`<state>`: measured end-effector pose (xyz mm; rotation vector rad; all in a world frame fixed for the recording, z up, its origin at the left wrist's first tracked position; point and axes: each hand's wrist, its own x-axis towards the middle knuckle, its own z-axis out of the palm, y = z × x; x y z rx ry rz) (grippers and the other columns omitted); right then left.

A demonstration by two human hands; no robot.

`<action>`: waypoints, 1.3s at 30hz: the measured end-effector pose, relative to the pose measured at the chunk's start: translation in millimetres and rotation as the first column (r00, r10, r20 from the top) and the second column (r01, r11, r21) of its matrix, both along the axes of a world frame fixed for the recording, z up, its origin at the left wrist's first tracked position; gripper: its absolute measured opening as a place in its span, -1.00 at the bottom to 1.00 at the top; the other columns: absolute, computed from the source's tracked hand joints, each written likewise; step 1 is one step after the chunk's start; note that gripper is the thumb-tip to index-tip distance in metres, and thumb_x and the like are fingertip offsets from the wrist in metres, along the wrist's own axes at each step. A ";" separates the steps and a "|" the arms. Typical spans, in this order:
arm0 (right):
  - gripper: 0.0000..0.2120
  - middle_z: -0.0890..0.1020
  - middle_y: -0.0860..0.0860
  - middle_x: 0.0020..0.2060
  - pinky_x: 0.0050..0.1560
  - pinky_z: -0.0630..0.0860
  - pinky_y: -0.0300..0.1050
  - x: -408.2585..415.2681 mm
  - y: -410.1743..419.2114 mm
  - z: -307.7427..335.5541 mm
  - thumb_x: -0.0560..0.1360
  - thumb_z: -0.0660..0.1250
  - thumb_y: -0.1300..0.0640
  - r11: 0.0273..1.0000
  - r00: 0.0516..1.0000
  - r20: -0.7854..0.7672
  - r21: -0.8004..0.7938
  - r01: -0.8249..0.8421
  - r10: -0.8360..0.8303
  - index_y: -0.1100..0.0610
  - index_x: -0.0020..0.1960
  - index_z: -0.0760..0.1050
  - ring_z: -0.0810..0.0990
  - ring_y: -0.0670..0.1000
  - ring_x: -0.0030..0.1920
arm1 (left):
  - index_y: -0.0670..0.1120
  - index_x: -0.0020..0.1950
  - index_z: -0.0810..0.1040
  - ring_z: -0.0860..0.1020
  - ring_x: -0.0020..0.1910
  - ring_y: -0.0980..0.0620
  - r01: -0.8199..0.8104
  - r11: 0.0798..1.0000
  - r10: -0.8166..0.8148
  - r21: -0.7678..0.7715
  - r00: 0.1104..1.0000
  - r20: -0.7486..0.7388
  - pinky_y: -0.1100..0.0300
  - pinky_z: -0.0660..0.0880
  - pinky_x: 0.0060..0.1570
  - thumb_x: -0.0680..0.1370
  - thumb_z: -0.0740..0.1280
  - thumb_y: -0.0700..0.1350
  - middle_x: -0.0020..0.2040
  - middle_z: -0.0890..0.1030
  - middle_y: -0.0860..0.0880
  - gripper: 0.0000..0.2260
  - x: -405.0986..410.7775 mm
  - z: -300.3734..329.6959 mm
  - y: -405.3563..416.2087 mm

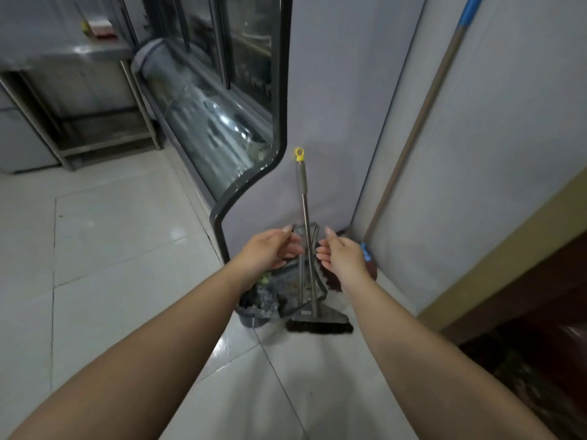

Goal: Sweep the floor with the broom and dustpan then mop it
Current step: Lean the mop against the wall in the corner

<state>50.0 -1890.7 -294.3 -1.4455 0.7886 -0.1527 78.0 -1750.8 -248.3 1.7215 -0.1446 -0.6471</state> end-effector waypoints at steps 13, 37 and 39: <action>-0.69 0.53 0.08 -0.31 -0.17 0.47 -0.24 99.7 -109.2 -99.1 0.59 0.21 0.03 0.986 0.976 -0.210 0.167 -0.015 0.050 0.26 -0.16 0.50 0.49 -0.05 -0.34 | -0.06 -0.07 0.55 0.52 -0.13 0.02 -0.206 0.978 0.211 0.043 0.953 -0.218 0.14 0.44 -0.01 0.64 0.10 0.02 -0.16 0.61 -0.01 -0.71 102.4 -119.3 -93.7; -0.37 0.48 0.07 0.30 0.34 0.33 -0.08 360.0 -217.0 -382.4 0.51 0.15 -0.27 0.860 0.852 -0.366 0.482 -0.170 0.374 0.15 0.39 0.34 0.44 0.06 0.34 | -0.06 0.36 0.34 0.52 -0.21 0.20 -0.531 0.840 0.507 0.112 0.842 0.186 0.41 0.44 -0.21 0.56 0.30 -0.06 -0.13 0.54 0.09 -0.62 338.6 -359.7 -275.2; -0.55 0.64 0.07 0.02 0.21 0.45 -0.15 370.2 -218.5 -382.6 0.55 0.15 -0.19 0.795 0.899 -0.314 0.604 -0.058 0.305 0.17 0.15 0.47 0.58 0.06 0.19 | -0.11 0.31 0.41 0.52 -0.20 0.15 -0.536 0.831 0.481 0.149 0.827 0.290 0.32 0.46 -0.14 0.58 0.27 -0.10 -0.13 0.54 0.06 -0.69 347.1 -361.5 -275.9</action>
